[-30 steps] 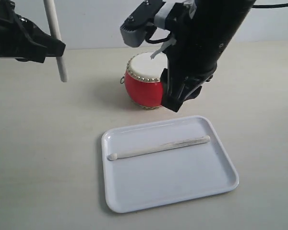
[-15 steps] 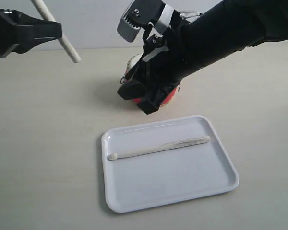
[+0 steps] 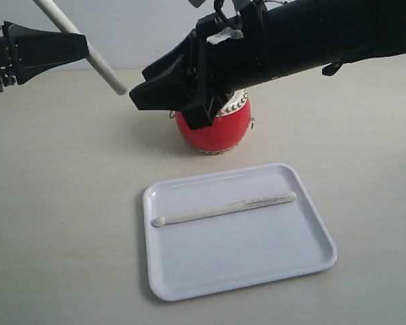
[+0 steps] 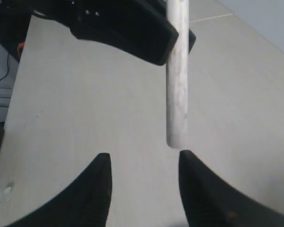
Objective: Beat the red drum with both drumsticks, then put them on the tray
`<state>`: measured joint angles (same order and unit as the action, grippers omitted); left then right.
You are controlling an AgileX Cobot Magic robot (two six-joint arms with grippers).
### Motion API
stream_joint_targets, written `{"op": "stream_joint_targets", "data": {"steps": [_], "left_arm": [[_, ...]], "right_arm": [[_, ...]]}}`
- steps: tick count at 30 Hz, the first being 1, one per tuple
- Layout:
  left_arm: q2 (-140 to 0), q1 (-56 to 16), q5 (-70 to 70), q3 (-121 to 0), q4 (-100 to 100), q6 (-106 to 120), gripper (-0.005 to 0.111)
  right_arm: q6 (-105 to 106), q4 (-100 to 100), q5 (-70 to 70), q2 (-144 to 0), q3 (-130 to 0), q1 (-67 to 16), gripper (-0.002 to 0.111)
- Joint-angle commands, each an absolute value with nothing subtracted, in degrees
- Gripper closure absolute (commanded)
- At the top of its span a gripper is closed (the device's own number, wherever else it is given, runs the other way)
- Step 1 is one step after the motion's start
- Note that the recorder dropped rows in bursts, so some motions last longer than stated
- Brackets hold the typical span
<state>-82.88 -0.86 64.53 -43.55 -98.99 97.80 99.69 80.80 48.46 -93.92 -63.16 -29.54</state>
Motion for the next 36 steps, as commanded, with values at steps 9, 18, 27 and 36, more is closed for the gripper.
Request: {"op": "stream_joint_targets", "data": {"steps": [9, 18, 27, 36], "left_arm": [[-83.18, -4.38, 68.42, -43.49, -99.95, 99.57, 0.107], [-83.31, -9.80, 64.13, -44.66, -99.95, 100.92, 0.107], [-83.31, -10.48, 64.16, -44.66, -99.95, 103.60, 0.107], [-83.31, -10.95, 64.23, -44.66, -99.95, 104.90, 0.107]], "right_arm": [[101.19, 83.16, 46.83, -93.99, -62.96, -29.31, 0.049], [97.10, 83.16, 46.60, -93.99, -62.96, -29.31, 0.049], [90.94, 79.69, 47.89, -93.99, -62.96, -29.31, 0.052], [89.58, 79.46, 51.11, -93.99, -62.96, -29.31, 0.060]]}}
